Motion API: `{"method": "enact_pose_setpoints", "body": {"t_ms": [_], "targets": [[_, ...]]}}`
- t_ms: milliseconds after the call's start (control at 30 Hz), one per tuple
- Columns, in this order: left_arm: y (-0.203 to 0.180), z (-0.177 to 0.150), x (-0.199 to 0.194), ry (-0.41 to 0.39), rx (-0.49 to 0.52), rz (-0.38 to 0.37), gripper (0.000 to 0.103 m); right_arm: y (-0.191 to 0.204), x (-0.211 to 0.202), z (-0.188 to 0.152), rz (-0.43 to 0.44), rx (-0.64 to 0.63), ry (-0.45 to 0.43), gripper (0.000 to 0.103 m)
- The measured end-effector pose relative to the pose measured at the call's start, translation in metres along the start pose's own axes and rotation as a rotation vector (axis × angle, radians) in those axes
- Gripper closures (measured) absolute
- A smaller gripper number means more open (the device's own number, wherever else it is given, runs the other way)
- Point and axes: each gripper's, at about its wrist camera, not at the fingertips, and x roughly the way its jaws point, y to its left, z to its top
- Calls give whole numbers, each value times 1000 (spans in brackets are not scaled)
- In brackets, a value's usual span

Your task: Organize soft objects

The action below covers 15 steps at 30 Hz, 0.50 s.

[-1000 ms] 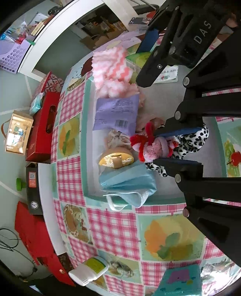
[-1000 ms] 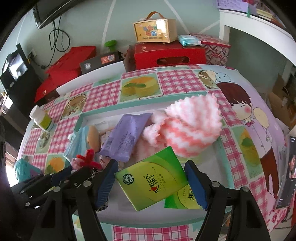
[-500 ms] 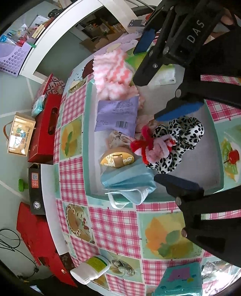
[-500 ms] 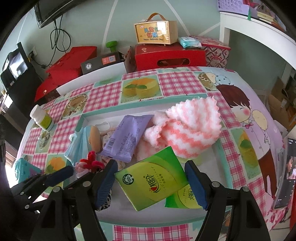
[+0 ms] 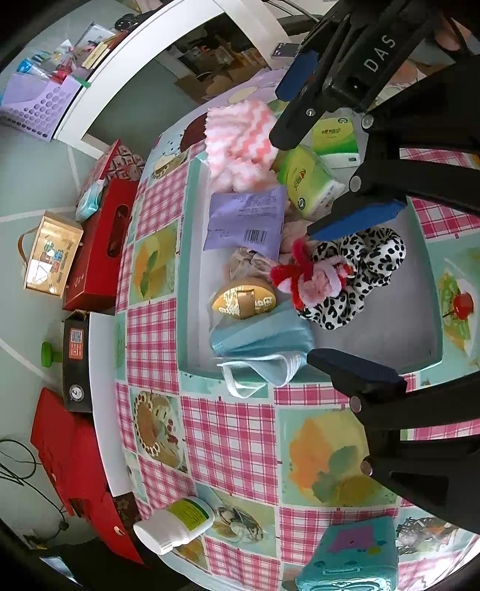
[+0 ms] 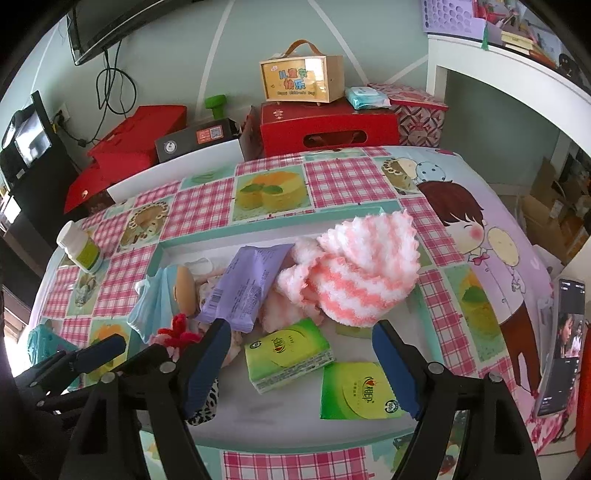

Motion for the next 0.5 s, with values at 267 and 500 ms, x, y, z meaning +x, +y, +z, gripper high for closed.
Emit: {"method": "enact_pose_setpoints", "body": {"t_ms": [267, 500], "targets": [[23, 3, -5, -2, -100, 17, 41, -4, 5, 0, -10, 17, 19, 21], [40, 5, -8, -33, -150, 116, 20, 6, 13, -4, -37, -36, 54, 18]]}}
